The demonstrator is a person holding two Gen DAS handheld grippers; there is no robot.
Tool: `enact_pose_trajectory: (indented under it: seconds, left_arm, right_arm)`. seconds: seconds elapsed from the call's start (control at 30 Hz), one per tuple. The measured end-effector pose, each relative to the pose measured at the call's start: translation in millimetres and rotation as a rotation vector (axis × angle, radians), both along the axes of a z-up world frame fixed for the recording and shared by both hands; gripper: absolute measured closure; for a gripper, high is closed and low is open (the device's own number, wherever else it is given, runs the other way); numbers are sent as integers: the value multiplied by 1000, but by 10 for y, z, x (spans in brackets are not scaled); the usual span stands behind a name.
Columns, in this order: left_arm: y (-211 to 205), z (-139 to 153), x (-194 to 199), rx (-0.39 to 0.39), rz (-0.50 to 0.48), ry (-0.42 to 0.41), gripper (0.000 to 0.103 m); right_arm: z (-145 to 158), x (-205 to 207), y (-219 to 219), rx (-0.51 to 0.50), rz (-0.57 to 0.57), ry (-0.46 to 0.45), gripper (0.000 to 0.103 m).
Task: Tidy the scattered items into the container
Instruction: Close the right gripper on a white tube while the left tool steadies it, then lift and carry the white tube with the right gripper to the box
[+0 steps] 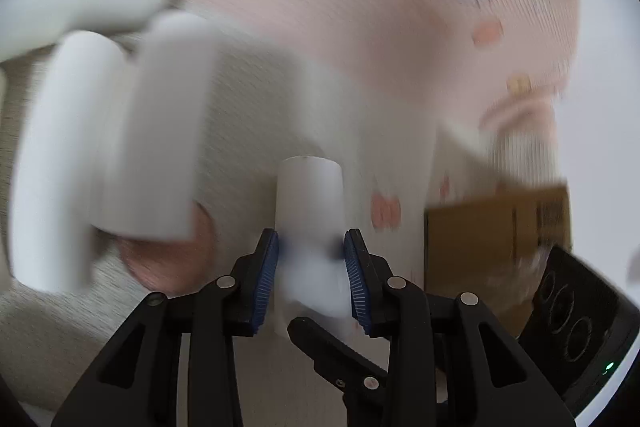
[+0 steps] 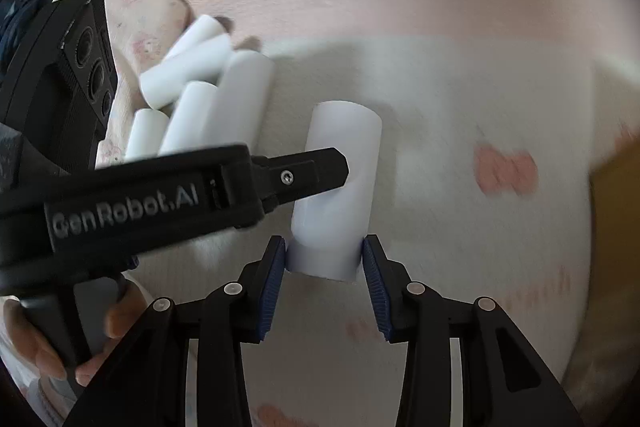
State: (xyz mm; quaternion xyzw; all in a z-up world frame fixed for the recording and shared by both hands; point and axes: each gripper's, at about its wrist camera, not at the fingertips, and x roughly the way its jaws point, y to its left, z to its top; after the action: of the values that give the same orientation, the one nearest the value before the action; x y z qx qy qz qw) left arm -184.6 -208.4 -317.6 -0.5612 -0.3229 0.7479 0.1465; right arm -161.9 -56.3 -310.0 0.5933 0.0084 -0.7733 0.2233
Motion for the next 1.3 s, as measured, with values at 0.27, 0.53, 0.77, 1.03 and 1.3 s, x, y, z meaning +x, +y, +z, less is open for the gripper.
enact_pose_trajectory:
  seconds: [0.27,0.53,0.77,1.03,1.3]
  left_arm:
    - [237,-198,219,147,-55,-92,66]
    - [349,-207,214,124,-47,-70,66]
    - [282,-234,211,145,-2,-69,66]
    - [294,-242,178,155,16,-71,65]
    - [292,6,377,124,33,-1,65]
  right_arm:
    - [-30,328,389,27,-68,-48,67]
    - [-37,368,507,-31,-112,-87,66]
    - [-147,183,571,-94,-155,-126,63]
    - [-275,60,501,-114,-165,-151,63]
    - [-34,245,421,-86,-152,-88,64]
